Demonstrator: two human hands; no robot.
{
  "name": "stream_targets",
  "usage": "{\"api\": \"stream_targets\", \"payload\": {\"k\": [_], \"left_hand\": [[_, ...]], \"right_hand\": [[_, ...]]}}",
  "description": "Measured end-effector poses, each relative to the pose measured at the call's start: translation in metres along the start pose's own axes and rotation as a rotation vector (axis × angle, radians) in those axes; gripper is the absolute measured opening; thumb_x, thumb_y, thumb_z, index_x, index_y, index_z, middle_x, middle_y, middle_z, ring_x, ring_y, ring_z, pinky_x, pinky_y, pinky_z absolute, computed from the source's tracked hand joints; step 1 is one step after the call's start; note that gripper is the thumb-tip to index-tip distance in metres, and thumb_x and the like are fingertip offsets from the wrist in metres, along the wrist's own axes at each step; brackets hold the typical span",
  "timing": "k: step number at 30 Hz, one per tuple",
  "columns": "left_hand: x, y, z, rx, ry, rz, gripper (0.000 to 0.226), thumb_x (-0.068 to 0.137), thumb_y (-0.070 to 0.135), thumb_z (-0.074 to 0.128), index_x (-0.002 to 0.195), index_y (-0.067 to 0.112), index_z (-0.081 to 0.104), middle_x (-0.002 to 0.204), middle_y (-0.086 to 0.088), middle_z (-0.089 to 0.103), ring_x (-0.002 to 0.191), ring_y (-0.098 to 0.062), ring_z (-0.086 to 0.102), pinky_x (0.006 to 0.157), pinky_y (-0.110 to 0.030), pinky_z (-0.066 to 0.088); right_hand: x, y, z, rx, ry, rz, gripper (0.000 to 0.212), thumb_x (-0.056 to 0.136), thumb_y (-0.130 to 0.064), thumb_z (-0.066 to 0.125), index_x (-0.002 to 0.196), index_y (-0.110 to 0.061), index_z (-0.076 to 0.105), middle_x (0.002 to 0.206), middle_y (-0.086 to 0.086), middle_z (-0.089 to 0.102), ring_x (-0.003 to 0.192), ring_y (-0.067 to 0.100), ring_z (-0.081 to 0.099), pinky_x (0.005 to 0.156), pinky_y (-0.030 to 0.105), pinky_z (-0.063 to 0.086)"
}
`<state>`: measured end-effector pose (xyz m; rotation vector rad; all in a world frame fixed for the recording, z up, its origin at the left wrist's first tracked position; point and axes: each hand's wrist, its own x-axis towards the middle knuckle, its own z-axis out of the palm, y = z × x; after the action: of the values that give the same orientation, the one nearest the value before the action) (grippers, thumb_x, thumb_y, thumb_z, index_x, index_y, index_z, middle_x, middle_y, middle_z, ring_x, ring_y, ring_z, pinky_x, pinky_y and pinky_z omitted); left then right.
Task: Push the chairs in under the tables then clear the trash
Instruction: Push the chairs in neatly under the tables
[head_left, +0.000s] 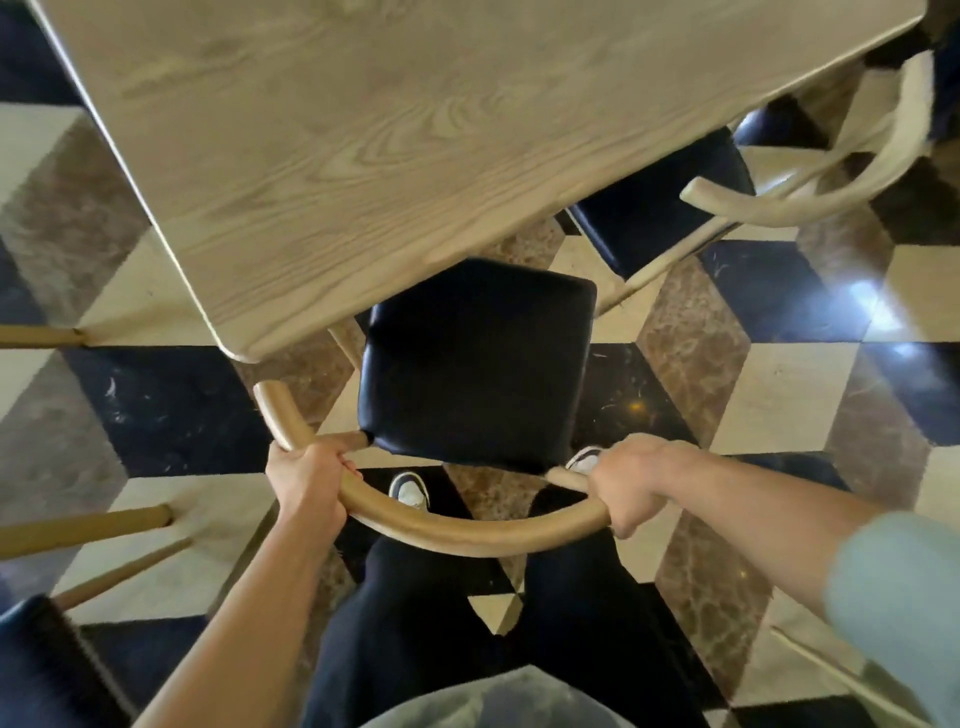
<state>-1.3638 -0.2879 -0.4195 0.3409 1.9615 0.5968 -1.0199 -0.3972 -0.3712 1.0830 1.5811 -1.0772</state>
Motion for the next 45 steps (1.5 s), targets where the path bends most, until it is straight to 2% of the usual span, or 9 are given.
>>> {"api": "stream_targets", "payload": {"k": [5, 10, 16, 23, 32, 36, 41, 43, 45], "left_hand": [[-0.011, -0.001, 0.022, -0.113, 0.114, -0.045, 0.044, 0.072, 0.001, 0.067, 0.112, 0.016, 0.057, 0.075, -0.015, 0.063, 0.04, -0.015, 0.061, 0.047, -0.036, 0.058], [-0.031, -0.015, 0.071, -0.342, 0.285, -0.131, 0.052, 0.068, 0.003, 0.071, 0.119, 0.008, 0.059, 0.073, -0.015, 0.061, 0.044, -0.018, 0.061, 0.052, -0.038, 0.058], [-0.045, -0.017, 0.141, -0.536, 0.443, -0.21, 0.043, 0.076, -0.002, 0.067, 0.115, 0.015, 0.061, 0.072, -0.009, 0.064, 0.041, -0.013, 0.063, 0.05, -0.035, 0.058], [-0.046, 0.012, 0.175, -0.611, 0.441, -0.189, 0.04, 0.066, -0.003, 0.061, 0.102, 0.014, 0.054, 0.065, -0.009, 0.055, 0.039, -0.016, 0.052, 0.057, -0.037, 0.053], [-0.045, 0.015, 0.177, -0.569, 0.433, -0.182, 0.05, 0.072, 0.002, 0.065, 0.12, 0.014, 0.056, 0.082, -0.012, 0.063, 0.041, -0.011, 0.056, 0.052, -0.035, 0.057], [-0.05, 0.02, 0.173, -0.507, 0.368, -0.234, 0.051, 0.086, 0.011, 0.069, 0.133, 0.017, 0.051, 0.112, -0.017, 0.072, 0.077, -0.021, 0.07, 0.078, -0.046, 0.065], [-0.068, 0.033, 0.151, -0.353, 0.097, -0.344, 0.052, 0.095, 0.043, 0.067, 0.138, 0.023, 0.046, 0.111, -0.009, 0.065, 0.097, -0.03, 0.069, 0.087, -0.058, 0.06], [-0.075, 0.03, 0.14, -0.261, 0.039, -0.335, 0.057, 0.095, 0.051, 0.063, 0.142, 0.021, 0.047, 0.109, -0.006, 0.064, 0.099, -0.028, 0.066, 0.085, -0.054, 0.056], [-0.08, 0.029, 0.118, -0.249, 0.027, -0.286, 0.061, 0.097, 0.056, 0.06, 0.144, 0.018, 0.049, 0.118, -0.009, 0.065, 0.099, -0.027, 0.066, 0.081, -0.05, 0.054]], "right_hand": [[0.022, 0.064, -0.038, -0.173, 0.026, -0.078, 0.035, 0.055, -0.059, 0.063, 0.073, -0.029, 0.065, 0.066, -0.008, 0.064, 0.059, 0.014, 0.061, 0.053, 0.034, 0.048], [0.031, 0.142, -0.108, -0.42, 0.061, -0.165, 0.036, 0.053, -0.058, 0.066, 0.063, -0.029, 0.045, 0.06, -0.009, 0.055, 0.053, 0.012, 0.054, 0.047, 0.028, 0.035], [0.033, 0.209, -0.189, -0.614, -0.034, -0.19, 0.031, 0.063, -0.053, 0.069, 0.079, -0.027, 0.062, 0.073, -0.006, 0.066, 0.065, 0.015, 0.063, 0.054, 0.033, 0.043], [0.035, 0.23, -0.23, -0.663, -0.073, -0.174, 0.024, 0.066, -0.049, 0.071, 0.074, -0.032, 0.056, 0.075, -0.006, 0.065, 0.066, 0.015, 0.062, 0.055, 0.033, 0.045], [0.037, 0.232, -0.237, -0.653, -0.033, -0.105, 0.026, 0.062, -0.051, 0.071, 0.075, -0.03, 0.062, 0.073, -0.008, 0.066, 0.067, 0.013, 0.063, 0.06, 0.033, 0.052], [0.03, 0.226, -0.235, -0.618, -0.026, -0.024, 0.027, 0.065, -0.043, 0.075, 0.088, -0.031, 0.069, 0.083, -0.007, 0.069, 0.076, 0.014, 0.065, 0.074, 0.039, 0.058], [0.015, 0.181, -0.231, -0.58, -0.163, 0.074, 0.071, 0.078, -0.019, 0.079, 0.143, -0.027, 0.051, 0.123, 0.0, 0.059, 0.114, 0.022, 0.056, 0.096, 0.041, 0.047], [0.015, 0.154, -0.228, -0.507, -0.136, 0.027, 0.08, 0.082, -0.016, 0.073, 0.153, -0.029, 0.038, 0.146, 0.005, 0.047, 0.132, 0.028, 0.048, 0.097, 0.041, 0.045], [0.014, 0.114, -0.23, -0.374, -0.009, -0.082, 0.073, 0.085, -0.014, 0.067, 0.152, -0.028, 0.041, 0.148, 0.005, 0.049, 0.132, 0.026, 0.049, 0.096, 0.038, 0.047]]}}
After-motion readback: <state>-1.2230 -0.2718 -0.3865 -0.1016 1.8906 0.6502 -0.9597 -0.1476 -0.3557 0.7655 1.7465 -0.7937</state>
